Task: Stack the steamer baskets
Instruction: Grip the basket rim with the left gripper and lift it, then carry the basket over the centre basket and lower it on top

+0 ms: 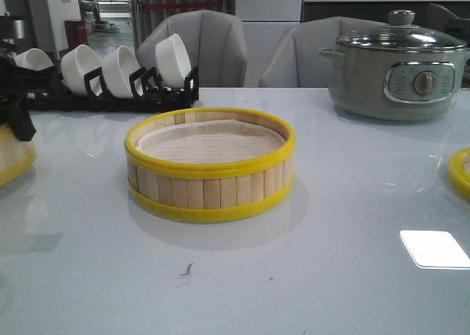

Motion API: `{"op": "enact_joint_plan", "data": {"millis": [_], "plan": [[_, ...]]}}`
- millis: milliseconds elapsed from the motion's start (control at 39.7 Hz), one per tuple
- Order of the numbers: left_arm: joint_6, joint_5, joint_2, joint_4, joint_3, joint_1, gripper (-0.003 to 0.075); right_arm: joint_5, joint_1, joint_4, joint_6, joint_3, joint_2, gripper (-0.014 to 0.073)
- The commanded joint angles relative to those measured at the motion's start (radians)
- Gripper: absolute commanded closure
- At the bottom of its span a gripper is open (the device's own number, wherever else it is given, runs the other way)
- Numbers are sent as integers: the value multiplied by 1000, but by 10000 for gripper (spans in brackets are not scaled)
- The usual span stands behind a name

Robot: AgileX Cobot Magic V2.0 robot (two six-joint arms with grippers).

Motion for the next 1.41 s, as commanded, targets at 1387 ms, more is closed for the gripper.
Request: {"op": "enact_joint_plan", "data": {"millis": [1387], "plan": [[-1,-69,74,-1,-366,-660,632,-94,-5,2,4,-41,-4,134]]}}
